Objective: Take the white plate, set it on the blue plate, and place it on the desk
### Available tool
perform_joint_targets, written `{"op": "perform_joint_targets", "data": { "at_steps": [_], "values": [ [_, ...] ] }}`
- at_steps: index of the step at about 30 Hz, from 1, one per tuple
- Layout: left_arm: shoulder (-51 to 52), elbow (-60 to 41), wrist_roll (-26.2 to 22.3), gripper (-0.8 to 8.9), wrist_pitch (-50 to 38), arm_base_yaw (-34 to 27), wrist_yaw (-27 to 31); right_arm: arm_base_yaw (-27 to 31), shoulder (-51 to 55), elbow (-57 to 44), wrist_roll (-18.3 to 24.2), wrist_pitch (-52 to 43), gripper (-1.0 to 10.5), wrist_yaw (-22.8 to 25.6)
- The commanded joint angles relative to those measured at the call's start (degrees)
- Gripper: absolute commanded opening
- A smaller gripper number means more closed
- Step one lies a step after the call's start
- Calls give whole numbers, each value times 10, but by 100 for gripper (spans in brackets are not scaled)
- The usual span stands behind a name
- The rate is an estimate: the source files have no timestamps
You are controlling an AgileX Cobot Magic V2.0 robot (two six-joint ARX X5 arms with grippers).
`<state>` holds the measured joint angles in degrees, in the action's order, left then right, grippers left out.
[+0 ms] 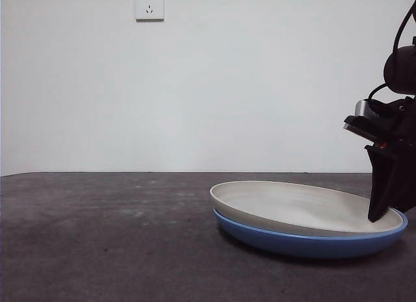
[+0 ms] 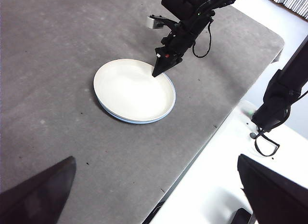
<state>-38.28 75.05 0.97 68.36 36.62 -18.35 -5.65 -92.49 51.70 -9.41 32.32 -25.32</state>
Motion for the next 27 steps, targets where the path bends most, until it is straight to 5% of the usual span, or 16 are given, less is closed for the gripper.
{"op": "perform_joint_targets", "data": {
  "at_steps": [1, 9, 27],
  "values": [
    [-2, 7, 2, 688, -6, 4, -1, -2, -10, 5, -4, 0, 9, 3],
    [-2, 7, 1, 688, -6, 3, -1, -3, 33, 28, -13, 29, 9, -2],
    [-2, 7, -1, 688, -5, 4, -1, -142, 32, 90, -159, -38, 9, -7]
  ]
}}
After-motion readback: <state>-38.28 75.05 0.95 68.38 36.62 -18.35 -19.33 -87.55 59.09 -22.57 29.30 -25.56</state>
